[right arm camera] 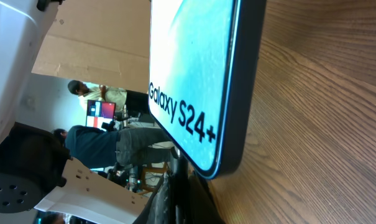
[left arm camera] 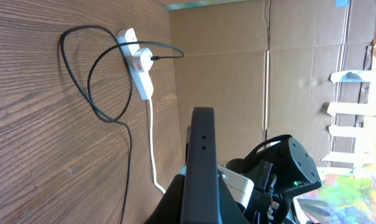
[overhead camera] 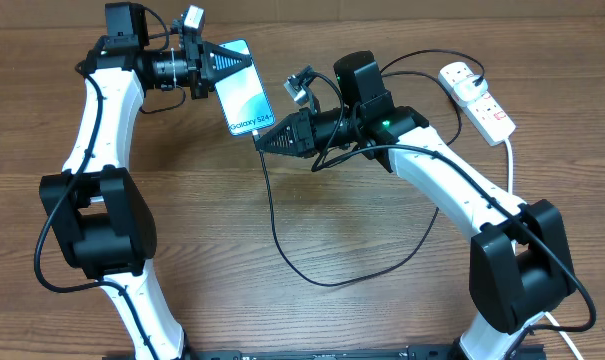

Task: Plug charger to phone and switch on socket
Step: 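Move the held plug with the right gripper to the phone's bottom port, then push the USB-C plug into the phone's port with the right gripper, then open the right gripper off the plug and lower the phone with the left, then lay the phone flat on the table with the left gripper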

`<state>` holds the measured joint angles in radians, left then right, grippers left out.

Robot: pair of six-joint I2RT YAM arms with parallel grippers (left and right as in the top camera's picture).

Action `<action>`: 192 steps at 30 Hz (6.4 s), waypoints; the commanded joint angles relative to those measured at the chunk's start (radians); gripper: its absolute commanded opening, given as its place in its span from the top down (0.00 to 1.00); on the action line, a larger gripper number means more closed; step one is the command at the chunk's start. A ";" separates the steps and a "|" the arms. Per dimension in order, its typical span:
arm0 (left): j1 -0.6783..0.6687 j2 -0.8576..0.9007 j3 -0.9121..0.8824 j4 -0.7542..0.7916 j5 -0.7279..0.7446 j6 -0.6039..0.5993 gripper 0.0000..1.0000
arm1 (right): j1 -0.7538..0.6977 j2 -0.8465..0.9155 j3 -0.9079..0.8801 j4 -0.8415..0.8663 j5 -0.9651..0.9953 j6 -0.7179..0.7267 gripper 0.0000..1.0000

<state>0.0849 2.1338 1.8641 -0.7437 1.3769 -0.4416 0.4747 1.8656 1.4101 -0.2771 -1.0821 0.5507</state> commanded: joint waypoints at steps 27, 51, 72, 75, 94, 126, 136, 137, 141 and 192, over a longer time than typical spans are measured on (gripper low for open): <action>-0.018 -0.011 0.001 -0.009 0.174 0.068 0.96 | -0.013 -0.010 0.012 0.116 0.018 0.087 0.96; -0.033 -0.011 0.002 -0.022 0.183 0.068 0.96 | -0.021 -0.010 0.012 0.109 0.100 0.062 0.76; -0.023 -0.011 0.001 -0.006 0.052 0.012 0.96 | -0.024 -0.010 0.012 0.016 -0.073 -0.024 0.70; -0.022 -0.011 0.001 -0.002 0.052 0.001 0.96 | -0.020 -0.010 0.012 -0.005 -0.081 -0.042 0.70; -0.020 -0.011 0.001 0.020 0.065 -0.027 0.96 | 0.013 -0.010 0.012 -0.040 -0.019 -0.132 0.96; -0.036 -0.011 0.001 0.003 0.134 0.072 0.96 | -0.033 -0.010 0.012 0.012 0.027 -0.054 0.64; -0.034 -0.011 0.001 -0.122 -0.073 0.239 0.96 | -0.101 -0.010 0.012 -0.011 0.012 -0.089 0.56; -0.034 -0.011 0.001 -0.168 -0.119 0.277 0.96 | -0.115 -0.010 0.012 -0.018 0.013 -0.090 0.55; -0.034 -0.011 0.001 -0.328 -0.225 0.439 0.96 | -0.178 -0.010 0.012 -0.075 0.051 -0.116 0.52; -0.196 0.214 0.001 -0.280 -0.827 0.366 0.96 | -0.176 -0.010 0.012 -0.477 0.520 -0.294 0.37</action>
<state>-0.0868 2.3421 1.8584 -1.0409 0.5632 -0.0582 0.2955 1.8656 1.4090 -0.7555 -0.5846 0.2646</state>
